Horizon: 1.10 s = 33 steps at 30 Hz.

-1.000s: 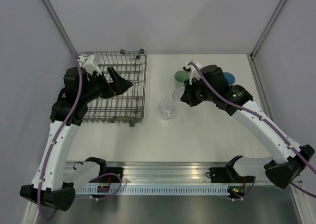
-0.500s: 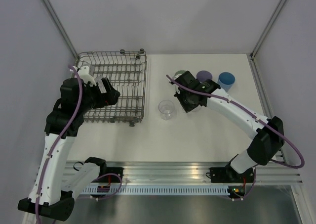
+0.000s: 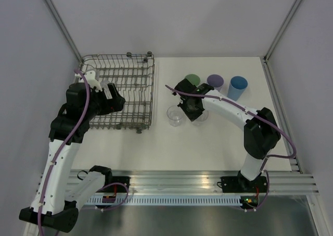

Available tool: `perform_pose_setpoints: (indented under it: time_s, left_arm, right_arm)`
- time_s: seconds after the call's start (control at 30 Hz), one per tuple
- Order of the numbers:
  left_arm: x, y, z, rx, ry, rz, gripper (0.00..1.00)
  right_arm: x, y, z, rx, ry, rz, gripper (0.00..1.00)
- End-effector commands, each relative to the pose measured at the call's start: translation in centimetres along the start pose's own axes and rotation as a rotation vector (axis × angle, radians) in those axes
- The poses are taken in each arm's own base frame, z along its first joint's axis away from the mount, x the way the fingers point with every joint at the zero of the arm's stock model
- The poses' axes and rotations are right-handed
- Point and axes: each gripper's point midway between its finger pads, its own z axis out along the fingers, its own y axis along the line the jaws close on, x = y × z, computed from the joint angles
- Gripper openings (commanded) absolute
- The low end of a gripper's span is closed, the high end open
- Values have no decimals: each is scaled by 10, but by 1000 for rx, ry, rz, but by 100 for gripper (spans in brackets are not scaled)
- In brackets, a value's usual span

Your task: Unload the cups from the dish rack

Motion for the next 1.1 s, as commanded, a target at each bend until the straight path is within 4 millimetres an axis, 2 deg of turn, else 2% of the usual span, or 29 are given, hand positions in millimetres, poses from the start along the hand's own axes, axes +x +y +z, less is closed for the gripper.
perform_pose_setpoints:
  time_s: [0.0, 0.2, 0.37, 0.63, 0.8, 0.87, 1.03, 1.07]
  left_arm:
    - [-4, 4, 0, -11, -15, 40, 100]
    - [-4, 4, 0, -13, -15, 43, 100]
    - [-4, 4, -1, -10, -19, 45, 100]
    - [-6, 5, 2, -21, -16, 42, 100]
    - [-9, 11, 10, -69, -1, 19, 100]
    - [-13, 14, 14, -97, 0, 2, 100]
    - [-21, 23, 21, -171, -13, -43, 100]
    - [-23, 25, 21, -188, -18, -60, 100]
  right_arm:
    - [-19, 0, -1, 4, -37, -25, 1]
    - [-17, 2, 10, 2, -8, -35, 3]
    - [-11, 3, 15, -3, 22, -38, 10]
    - [-15, 5, 4, -21, -9, -34, 31]
    - [-23, 2, -21, -22, -77, -11, 40]
    - [-27, 1, -37, -28, -118, -1, 56]
    - [-30, -6, -78, -26, -223, 23, 60]
    - [-29, -8, -84, -23, -237, 25, 64]
